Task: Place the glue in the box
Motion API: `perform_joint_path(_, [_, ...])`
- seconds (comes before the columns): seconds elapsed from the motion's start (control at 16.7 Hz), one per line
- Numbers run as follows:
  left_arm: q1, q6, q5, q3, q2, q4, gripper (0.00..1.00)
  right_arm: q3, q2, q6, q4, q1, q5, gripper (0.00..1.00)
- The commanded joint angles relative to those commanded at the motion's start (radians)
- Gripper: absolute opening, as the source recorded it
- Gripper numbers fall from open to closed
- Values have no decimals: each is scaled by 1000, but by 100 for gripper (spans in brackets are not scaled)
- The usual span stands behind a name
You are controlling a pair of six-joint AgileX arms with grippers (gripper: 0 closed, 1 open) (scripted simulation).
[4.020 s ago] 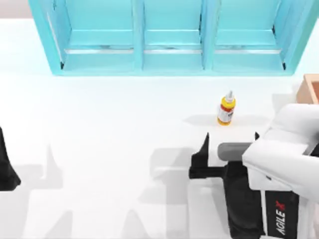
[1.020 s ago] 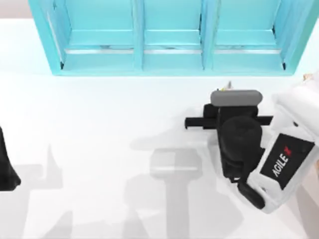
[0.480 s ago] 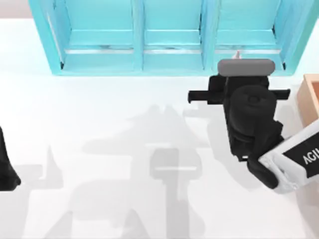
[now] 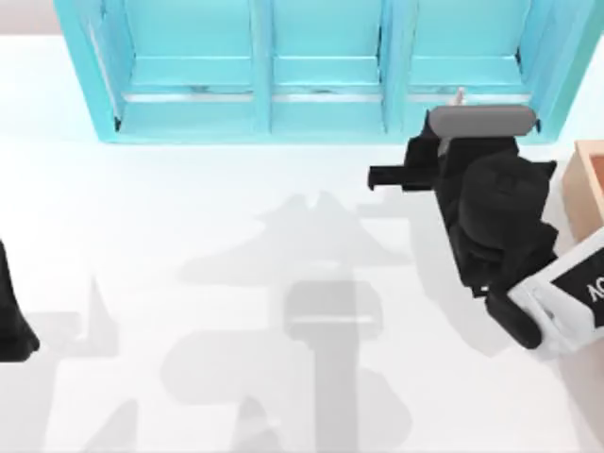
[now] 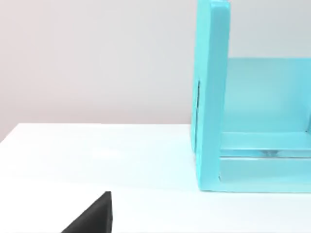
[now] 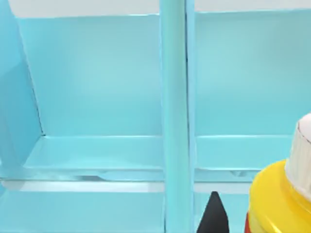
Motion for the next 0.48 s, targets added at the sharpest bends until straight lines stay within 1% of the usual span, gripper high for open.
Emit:
perform_joint_path(0.06, [0,0,0,0,0,0,100,-6,1,14,17,-28,-57,0])
perform_joint_path(0.18, [0,0,0,0,0,0,100,-20,3,49,61,-96,-204,0])
perform_joint_path(0.48, [0,0,0,0,0,0,100,-53,28,148,197,-286,-646,0])
